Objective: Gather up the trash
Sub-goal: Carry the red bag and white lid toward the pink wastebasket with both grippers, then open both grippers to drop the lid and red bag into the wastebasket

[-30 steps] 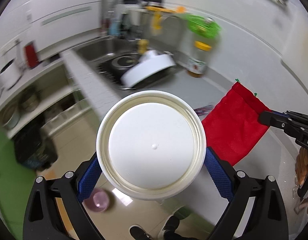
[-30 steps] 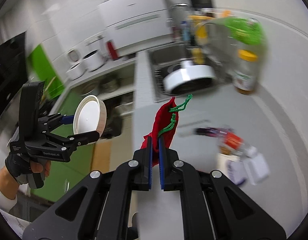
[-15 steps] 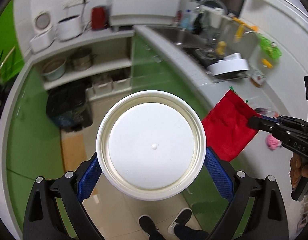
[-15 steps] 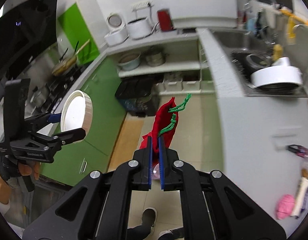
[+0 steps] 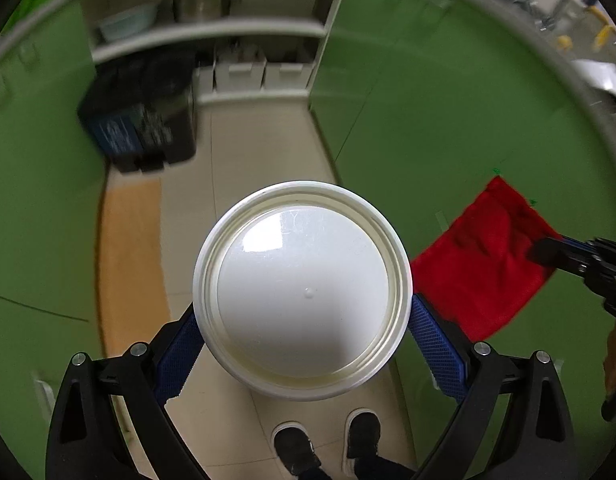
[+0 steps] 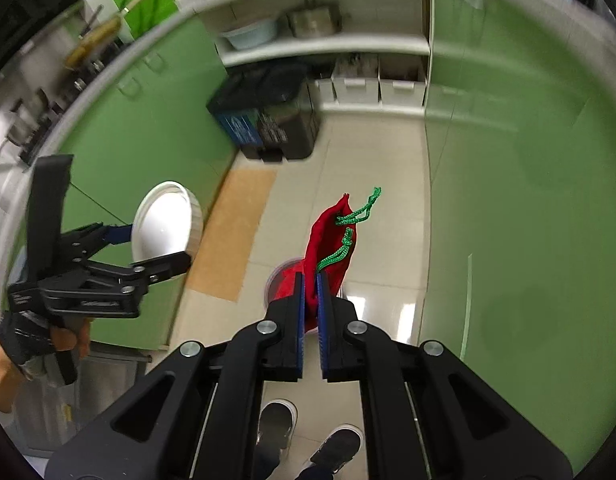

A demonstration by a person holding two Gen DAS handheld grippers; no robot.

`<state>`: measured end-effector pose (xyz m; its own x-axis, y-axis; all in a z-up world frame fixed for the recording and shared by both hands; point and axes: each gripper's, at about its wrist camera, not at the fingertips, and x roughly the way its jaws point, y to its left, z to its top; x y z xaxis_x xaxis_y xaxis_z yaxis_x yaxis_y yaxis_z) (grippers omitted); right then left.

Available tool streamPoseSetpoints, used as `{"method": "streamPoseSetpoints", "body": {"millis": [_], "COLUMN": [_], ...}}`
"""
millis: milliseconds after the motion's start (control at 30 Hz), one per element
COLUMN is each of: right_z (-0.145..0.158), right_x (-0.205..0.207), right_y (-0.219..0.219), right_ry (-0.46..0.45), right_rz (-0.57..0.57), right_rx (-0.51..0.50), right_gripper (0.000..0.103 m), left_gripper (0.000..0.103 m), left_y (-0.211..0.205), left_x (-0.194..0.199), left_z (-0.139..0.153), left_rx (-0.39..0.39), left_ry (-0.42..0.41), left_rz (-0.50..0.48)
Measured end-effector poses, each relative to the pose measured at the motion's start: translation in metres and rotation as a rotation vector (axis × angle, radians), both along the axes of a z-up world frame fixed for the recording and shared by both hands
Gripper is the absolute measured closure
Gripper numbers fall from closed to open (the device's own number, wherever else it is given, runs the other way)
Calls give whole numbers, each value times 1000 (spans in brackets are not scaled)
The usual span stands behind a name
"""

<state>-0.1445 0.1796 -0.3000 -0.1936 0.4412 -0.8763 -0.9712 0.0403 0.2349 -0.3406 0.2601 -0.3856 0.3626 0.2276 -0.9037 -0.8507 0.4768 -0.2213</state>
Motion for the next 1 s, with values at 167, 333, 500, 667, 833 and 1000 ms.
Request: {"method": "streamPoseSetpoints", "body": {"millis": [167,333,500,667,833,1000], "right_z": [-74,-125,-153,-163,-173,-192], "right_x": [4,3,-7,-24,-46,-73], "right_y": [14,25,36,46,62,83], "right_ry": [-2,-2,8,22,34,44], "right_rz": [0,17,44,86,132,186], "right_rx": [-30,-51,-67,-78,-90,-87], "right_gripper": [98,98,98,98,98,98], "left_gripper": [10,6,6,6,6,6], "left_y": [11,22,27,32,32,33], "left_x": [4,0,-10,-30,-54,-76], "left_z": [-84,-143,-162,-157,-142,-135], "left_rx": [-40,-77,-88,-75,-49,-15], "left_ry": [-2,-5,-11,-7,-3,1], "left_rz": [10,41,68,99,135,164]}}
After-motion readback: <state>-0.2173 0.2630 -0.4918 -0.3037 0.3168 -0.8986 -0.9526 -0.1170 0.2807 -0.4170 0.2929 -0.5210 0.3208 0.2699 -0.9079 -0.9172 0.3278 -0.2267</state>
